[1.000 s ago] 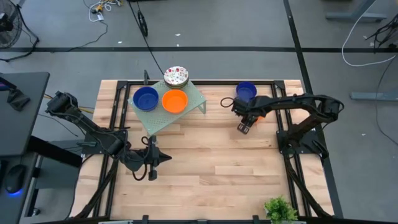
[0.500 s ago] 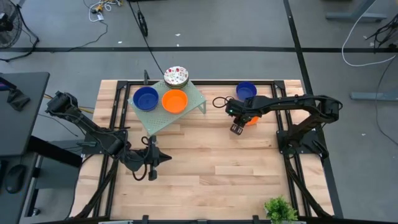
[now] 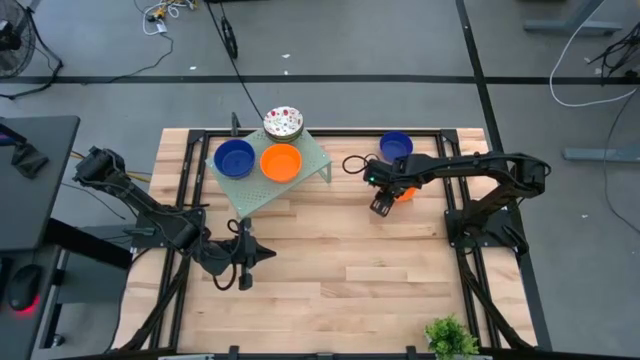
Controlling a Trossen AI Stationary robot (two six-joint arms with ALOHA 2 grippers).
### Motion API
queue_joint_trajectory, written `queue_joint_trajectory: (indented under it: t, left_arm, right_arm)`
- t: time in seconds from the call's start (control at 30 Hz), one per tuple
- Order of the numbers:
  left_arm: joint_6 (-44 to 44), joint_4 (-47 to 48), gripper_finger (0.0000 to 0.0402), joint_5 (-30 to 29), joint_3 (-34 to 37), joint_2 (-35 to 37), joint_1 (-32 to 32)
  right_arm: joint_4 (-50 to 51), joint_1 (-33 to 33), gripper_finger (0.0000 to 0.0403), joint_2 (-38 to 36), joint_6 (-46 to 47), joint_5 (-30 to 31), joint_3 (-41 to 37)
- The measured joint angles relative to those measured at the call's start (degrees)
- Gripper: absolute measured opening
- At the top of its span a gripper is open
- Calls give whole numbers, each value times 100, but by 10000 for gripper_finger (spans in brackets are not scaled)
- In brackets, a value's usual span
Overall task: Pick & Place Mini bowls
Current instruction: Stack the orange bowl on the orange bowls on the shelf
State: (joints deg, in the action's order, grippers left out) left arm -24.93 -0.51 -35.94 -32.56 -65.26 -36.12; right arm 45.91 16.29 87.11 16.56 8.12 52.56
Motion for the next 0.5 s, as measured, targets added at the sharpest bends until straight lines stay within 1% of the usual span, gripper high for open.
queue_joint_trajectory:
  t: [0.1,0.23,0.37,0.5]
  left_arm:
    - [0,0,16,0,0,1,0]
    - [0,0,16,2,0,1,0]
    - [0,0,16,2,0,1,0]
    - [0,0,16,2,0,1,0]
  right_arm:
    - [22,0,188,0,93,95,-141]
    - [10,0,179,0,2,442,-318]
    - [-43,2,159,0,-79,434,-330]
    - [-124,2,134,0,-147,291,-330]
